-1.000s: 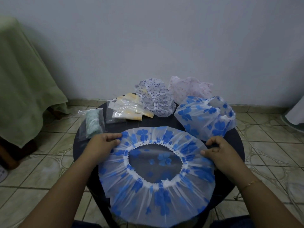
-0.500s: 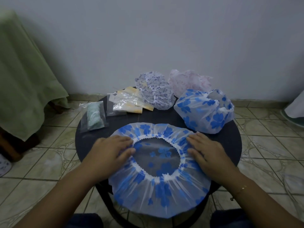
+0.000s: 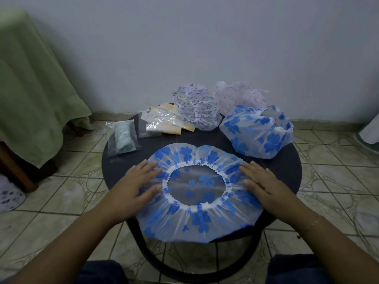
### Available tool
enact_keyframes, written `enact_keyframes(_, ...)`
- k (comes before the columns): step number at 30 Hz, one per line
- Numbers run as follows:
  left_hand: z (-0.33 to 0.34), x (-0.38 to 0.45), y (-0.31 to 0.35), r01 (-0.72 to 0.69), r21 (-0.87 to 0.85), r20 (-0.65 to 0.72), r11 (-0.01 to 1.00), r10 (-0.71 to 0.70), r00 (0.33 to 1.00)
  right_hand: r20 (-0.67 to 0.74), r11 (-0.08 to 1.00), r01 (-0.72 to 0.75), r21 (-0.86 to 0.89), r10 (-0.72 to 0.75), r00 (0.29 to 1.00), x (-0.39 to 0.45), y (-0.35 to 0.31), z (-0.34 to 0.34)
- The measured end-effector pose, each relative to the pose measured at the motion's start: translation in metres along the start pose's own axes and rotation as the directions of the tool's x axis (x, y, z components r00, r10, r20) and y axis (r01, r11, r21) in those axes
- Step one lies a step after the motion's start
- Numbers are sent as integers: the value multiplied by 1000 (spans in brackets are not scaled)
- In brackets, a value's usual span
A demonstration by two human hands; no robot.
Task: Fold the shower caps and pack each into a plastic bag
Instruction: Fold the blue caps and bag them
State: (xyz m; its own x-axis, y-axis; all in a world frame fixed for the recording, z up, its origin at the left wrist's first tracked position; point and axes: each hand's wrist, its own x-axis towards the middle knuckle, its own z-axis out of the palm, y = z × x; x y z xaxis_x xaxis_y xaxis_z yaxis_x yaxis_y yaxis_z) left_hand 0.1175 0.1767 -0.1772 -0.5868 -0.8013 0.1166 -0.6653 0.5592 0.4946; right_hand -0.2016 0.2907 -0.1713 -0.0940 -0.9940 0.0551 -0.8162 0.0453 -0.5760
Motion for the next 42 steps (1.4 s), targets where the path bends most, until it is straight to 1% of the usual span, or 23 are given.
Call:
enact_keyframes(2,-12,-4,0,-39,-58,-102,998,33,994,-123,992,48,115,-34,992,-8,1,-7)
enact_keyframes(3,-16,-6,-2,-58,-56,-132,997,50,990,-145,989,63,133,-43,989,-13,2,-9)
enact_keyframes(4,-20,-10,-4,-46,-64,-115,997,38,993,-137,989,68,131,-50,989,-17,5,-11)
enact_keyframes(7,-23,-16,-9,-4,-72,10,997,5,1000,-14,997,31,77,-30,999,-27,13,-13)
enact_keyframes(10,-23,-18,-12,19,-41,178,999,-12,984,114,999,-28,31,24,993,-32,17,-17)
enact_keyframes(14,-27,-21,-18,36,-37,321,999,-22,947,158,1000,1,16,-4,987,-35,16,-21)
enact_keyframes(16,-27,-21,-17,34,-19,335,999,-25,942,150,999,26,35,-31,988,-35,15,-20)
enact_keyframes(20,-30,-21,-16,41,-46,309,998,-25,951,89,996,60,60,-66,994,-32,13,-17)
enact_keyframes(23,-35,-22,-18,68,-120,309,990,-28,951,-6,993,58,99,-57,998,-30,7,-18)
enact_keyframes(25,-38,-22,-15,130,-163,303,978,-76,950,-60,991,26,134,-18,998,-27,2,-18)
enact_keyframes(27,-40,-22,-12,183,-248,289,951,-107,951,-90,988,3,152,11,996,-24,2,-17)
enact_keyframes(30,-40,-21,-6,187,-311,205,932,-126,971,-146,988,-25,153,48,988,-16,4,-13)
enact_keyframes(32,-37,-18,-5,209,-302,123,930,-180,976,-201,989,-44,144,73,977,-11,5,-10)
enact_keyframes(35,-33,-12,-6,217,-258,35,941,-215,976,-245,989,-76,129,106,964,-4,4,-7)
enact_keyframes(39,-28,-3,-9,274,-255,-60,927,-298,953,-278,986,-102,128,135,951,3,6,-2)
enact_keyframes(42,-23,5,-9,289,-240,-123,927,-324,938,-301,985,-112,132,148,942,9,7,0)
